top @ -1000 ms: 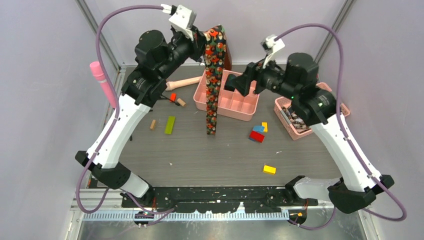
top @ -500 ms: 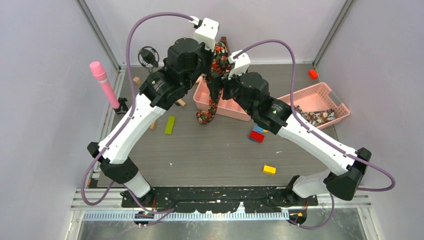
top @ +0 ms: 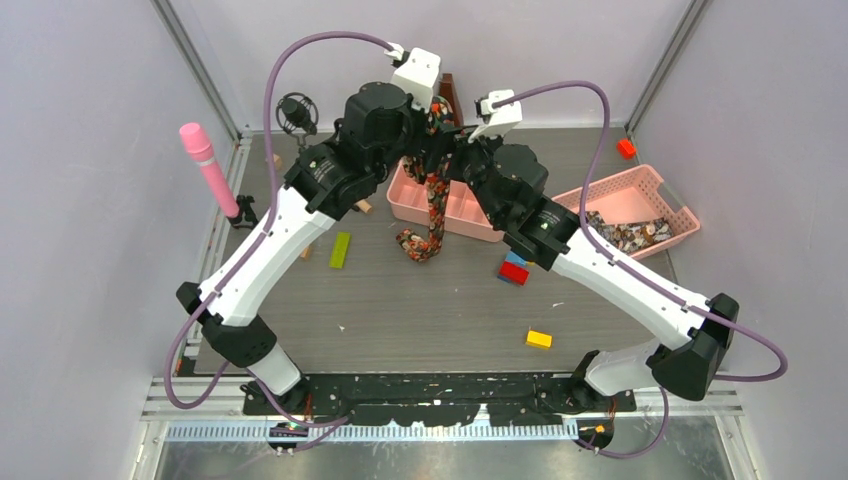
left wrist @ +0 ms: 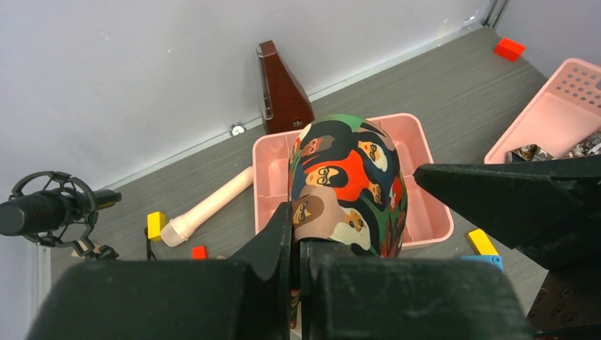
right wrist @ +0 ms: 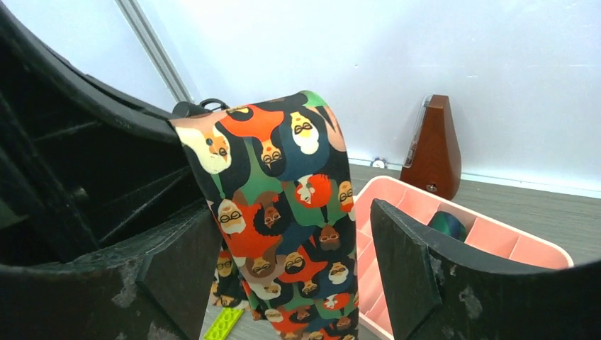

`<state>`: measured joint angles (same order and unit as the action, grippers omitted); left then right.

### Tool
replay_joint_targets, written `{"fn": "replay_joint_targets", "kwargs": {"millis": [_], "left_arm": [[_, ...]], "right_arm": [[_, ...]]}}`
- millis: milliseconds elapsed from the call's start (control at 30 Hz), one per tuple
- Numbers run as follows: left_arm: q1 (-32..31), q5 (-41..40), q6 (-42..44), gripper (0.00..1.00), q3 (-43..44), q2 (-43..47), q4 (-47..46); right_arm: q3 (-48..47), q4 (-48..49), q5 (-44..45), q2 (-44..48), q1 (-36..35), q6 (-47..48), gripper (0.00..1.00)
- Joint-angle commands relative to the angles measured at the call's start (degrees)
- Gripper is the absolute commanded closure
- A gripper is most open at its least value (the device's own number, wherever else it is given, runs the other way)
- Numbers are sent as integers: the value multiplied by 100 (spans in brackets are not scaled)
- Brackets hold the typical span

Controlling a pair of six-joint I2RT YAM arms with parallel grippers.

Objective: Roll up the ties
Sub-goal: Flatten out the tie at the center of the board.

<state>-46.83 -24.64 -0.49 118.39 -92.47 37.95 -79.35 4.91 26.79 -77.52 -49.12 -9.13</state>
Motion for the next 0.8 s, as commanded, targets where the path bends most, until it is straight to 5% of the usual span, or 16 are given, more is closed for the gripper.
{"fn": "replay_joint_targets", "kwargs": {"millis": [0,200,333,500,600,767], "left_arm": [[-1,311,-195,100,-64,244,41],[-2,720,-321,100,-153,257,103],[-3,805,-370,100,-186,283,158],[-2,867,-384,100,-362,449,78],[-2,774,-330,100,-557,566,-44],[-2,677,-302,80,-1425,980,-668]], "right_arm": [[53,682,241,-92,-18,-99,20],[-30,970,540,-303,-18,244,35],[-80,980,577,-335,-18,396,57],[-41,996,702,-261,-18,508,96],[-37,925,758,-173,-18,549,100],[12,715,952,57,-18,450,100]]}}
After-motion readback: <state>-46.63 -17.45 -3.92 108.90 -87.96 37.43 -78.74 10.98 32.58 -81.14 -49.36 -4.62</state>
